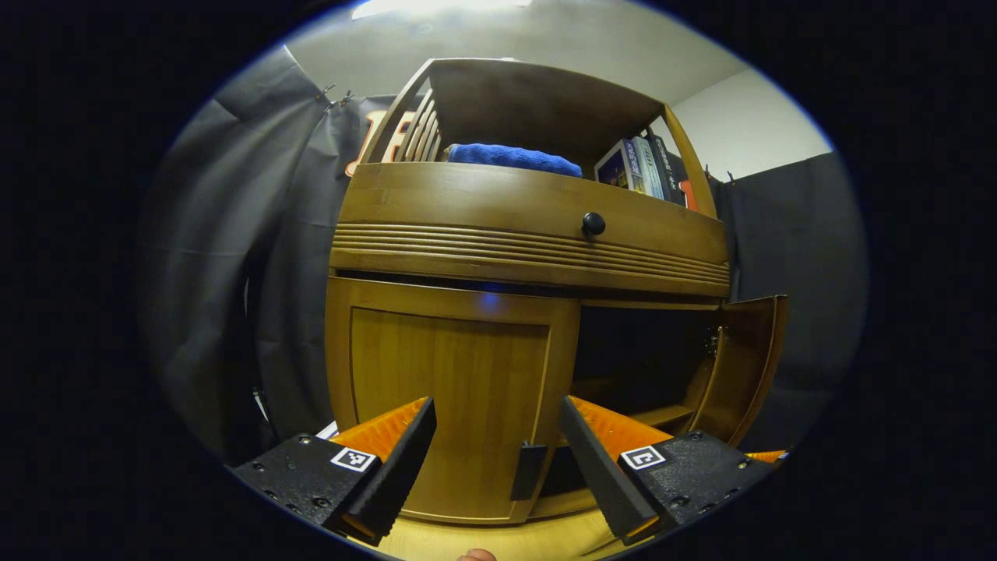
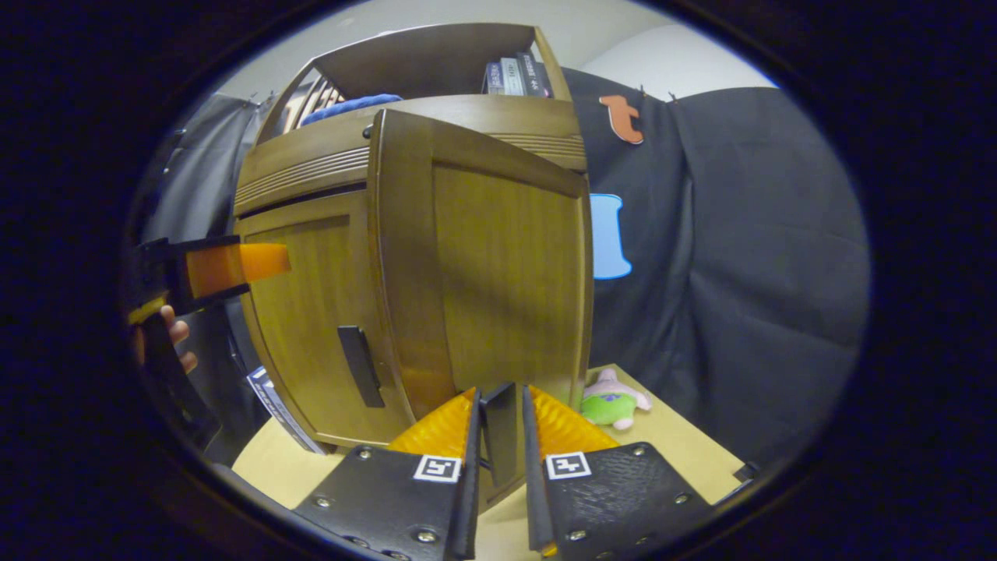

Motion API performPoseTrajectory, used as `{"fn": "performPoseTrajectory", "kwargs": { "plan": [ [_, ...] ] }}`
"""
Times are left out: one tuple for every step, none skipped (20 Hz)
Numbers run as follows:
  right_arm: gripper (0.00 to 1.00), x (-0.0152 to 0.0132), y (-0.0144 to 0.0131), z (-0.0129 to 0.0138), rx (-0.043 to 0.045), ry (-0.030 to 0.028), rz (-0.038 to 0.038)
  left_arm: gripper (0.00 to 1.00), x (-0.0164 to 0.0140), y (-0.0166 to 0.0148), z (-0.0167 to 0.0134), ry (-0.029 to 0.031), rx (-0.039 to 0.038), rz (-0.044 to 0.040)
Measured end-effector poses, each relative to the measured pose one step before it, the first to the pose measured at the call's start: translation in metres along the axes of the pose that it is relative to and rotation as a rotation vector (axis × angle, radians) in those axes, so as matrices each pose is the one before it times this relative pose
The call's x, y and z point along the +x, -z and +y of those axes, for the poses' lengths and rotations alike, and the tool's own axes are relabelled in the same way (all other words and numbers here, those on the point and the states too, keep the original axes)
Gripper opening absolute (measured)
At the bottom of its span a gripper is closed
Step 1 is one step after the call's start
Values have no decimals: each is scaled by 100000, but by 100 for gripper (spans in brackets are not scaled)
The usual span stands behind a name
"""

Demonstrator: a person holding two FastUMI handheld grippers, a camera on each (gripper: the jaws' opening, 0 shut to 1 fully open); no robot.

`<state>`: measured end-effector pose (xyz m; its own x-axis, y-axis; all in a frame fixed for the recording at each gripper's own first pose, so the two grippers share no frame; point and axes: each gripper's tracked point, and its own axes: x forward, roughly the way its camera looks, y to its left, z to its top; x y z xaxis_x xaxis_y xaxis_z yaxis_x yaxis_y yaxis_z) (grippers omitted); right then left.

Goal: Open the right door of the double-door shoe cabinet with the right hand, and open the left door with the left hand.

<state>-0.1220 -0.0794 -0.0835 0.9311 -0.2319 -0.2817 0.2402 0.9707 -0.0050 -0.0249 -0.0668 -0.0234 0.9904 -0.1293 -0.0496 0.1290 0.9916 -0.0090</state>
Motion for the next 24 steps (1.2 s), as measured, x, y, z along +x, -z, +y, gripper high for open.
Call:
{"fn": "performPoseTrajectory", "kwargs": {
  "plan": [
    [25, -398, 96, -570, -167, 1208, -171, 98, 18, 127, -275, 303, -7, 382],
    [25, -254, -27, -522, 115, 1115, -16, 98, 19, 166, -262, 401, -14, 277],
    [25, -298, 106, -497, 391, 1116, -83, 98, 4, 163, -208, 352, -46, 289],
    [25, -198, 26, -580, 514, 1005, 90, 98, 42, 94, -200, 425, -91, 222],
    [25, -194, 76, -489, 566, 829, 99, 98, -13, 131, -272, 362, -80, 157],
    [25, -169, -35, -456, 635, 889, 71, 98, -14, 59, -238, 398, -69, 212],
    [25, -230, 1, -563, 503, 1015, 81, 98, 17, 52, -270, 404, -29, 153],
    [25, -177, -75, -541, 310, 1280, -195, 98, 9, 61, -80, 427, 71, 222],
    [25, -231, 164, -639, -83, 1371, -42, 98, 56, 57, -245, 321, 166, 214],
    [25, -164, -100, -617, -14, 1380, -197, 98, -12, 181, -197, 249, 170, 183],
    [29, -11, -42, -693, -130, 1138, 34, 98, 49, 32, -147, 274, 41, 173],
    [25, -90, -89, -701, 154, 1181, -57, 98, 21, 123, -130, 108, -13, 286],
    [25, -75, 77, -782, 331, 1234, -136, 98, 97, 88, -115, 178, -102, 262],
    [25, -103, 19, -824, 567, 1431, -113, 98, 114, 135, -179, 244, -94, 311],
    [25, 32, -98, -879, 462, 1597, -168, 98, 34, 46, -197, 234, -148, 125],
    [25, 20, 27, -841, 81, 1725, -102, 99, 40, 98, -137, 193, -66, 213],
    [29, -20, -82, -1084, -618, 2444, -583, 99, 31, 67, -85, 104, 59, 72],
    [29, -1464, -587, -845, 611, 1330, 268, 98, 143, 107, -8, 62, 212, 142],
    [6, 1792, 527, -1126, -455, 2873, -737, 98, 44, 104, -36, -64, 280, 187],
    [0, 303, -111, -575, 663, -269, -130, 98, 46, 202, -1, -163, 185, 318],
    [7, 174, 7, -162, 1643, -751, 272, 99, 45, 207, 48, -184, -17, 350],
    [7, 79, -107, -63, 338, -1419, -456, 99, 125, 222, -14, 6, -165, 394],
    [7, 34, 146, -28, -1218, -2102, -145, 99, 123, 246, 0, 107, -250, 387],
    [7, 90, -75, 28, -1036, -1952, -203, 99, 157, 282, 49, 85, -199, 274]
  ]
}}
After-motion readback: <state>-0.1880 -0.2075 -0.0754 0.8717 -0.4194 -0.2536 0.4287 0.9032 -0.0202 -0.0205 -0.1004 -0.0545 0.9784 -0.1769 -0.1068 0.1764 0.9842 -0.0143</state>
